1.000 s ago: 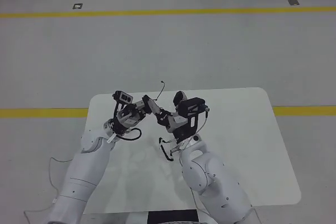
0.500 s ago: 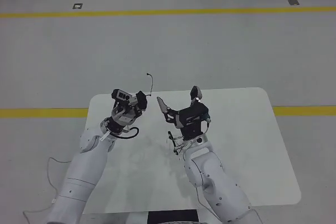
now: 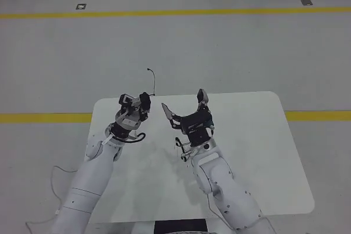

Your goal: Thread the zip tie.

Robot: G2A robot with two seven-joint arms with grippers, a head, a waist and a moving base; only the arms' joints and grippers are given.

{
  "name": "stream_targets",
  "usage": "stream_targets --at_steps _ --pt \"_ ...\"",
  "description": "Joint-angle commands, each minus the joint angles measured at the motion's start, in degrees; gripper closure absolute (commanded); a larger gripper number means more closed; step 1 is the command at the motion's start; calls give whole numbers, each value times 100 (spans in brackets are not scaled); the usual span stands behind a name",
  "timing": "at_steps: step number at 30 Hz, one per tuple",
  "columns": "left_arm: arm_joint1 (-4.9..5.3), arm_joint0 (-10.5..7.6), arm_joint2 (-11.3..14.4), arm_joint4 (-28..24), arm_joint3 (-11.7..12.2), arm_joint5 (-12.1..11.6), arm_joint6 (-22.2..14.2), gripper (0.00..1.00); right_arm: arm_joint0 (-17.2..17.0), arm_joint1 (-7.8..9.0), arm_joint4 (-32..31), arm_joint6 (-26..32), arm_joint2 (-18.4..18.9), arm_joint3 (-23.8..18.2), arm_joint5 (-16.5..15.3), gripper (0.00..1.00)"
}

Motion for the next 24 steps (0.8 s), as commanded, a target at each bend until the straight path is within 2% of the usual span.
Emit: stream_targets --at_steps 1,3,5,8,15,17,24 --pt "-6 33 32 -149 -15 128 23 100 81 39 41 21 -35 69 -10 0" --pt "-17 76 95 -309 -4 269 71 100 194 95 41 64 -78 157 -45 0" --pt "-29 96 125 -447 12 296 115 100 337 168 41 40 -134 240 -87 0" --pt "-26 58 127 -194 82 47 127 100 402 200 41 0 -160 277 -126 0" --pt "-28 65 131 -211 79 58 165 100 404 202 41 -5 -157 275 -131 0" --pt "-50 120 166 -539 -37 207 381 100 608 286 41 -65 -165 389 -219 0" --pt "-78 236 206 -1169 -218 675 680 100 1134 604 41 -200 -640 656 240 0"
